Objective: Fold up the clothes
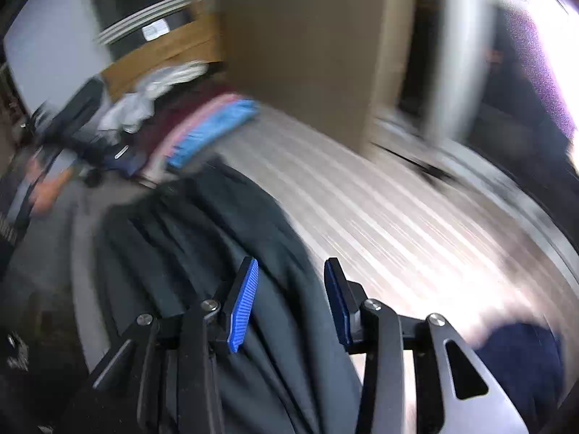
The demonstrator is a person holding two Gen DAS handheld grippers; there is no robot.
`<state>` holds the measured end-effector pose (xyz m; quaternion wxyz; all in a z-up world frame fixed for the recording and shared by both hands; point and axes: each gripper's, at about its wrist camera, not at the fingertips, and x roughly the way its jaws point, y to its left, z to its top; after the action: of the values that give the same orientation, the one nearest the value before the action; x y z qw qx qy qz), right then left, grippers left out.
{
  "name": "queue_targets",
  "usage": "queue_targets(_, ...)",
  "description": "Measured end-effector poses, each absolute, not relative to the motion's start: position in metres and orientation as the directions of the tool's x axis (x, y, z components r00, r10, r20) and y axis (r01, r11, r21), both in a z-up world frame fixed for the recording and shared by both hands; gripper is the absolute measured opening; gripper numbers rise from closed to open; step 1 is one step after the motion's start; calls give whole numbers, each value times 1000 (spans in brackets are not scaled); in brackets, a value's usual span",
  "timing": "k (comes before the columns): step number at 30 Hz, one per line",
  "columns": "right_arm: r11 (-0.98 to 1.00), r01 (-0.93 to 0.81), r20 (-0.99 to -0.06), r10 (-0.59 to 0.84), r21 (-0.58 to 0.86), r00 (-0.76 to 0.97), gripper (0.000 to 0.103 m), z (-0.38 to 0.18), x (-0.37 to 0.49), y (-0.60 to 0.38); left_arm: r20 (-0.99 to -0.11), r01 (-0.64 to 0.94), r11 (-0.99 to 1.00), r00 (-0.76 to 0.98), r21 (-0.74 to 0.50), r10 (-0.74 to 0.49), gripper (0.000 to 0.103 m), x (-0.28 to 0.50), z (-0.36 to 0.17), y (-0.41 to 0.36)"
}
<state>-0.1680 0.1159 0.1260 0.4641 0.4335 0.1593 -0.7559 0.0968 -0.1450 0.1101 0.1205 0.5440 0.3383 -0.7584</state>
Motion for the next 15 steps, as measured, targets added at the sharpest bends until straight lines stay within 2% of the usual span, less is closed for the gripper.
queue_targets(6, -342, 922, -872, -489, 180, -11, 38, 60, -201, -46, -924, 709, -625, -380, -327, 52, 54, 255, 129, -194)
queue_targets(12, -289, 925, -904, -412, 248, 114, 38, 13, -207, -98, -947, 854, -449, -318, -262, -52, 54, 377, 120, -233)
queue_targets(15, -271, 946, -919, -388, 180, 64, 38, 8, -194, -107, -946, 864, -428, -318, -265, -56, 54, 395, 115, -243)
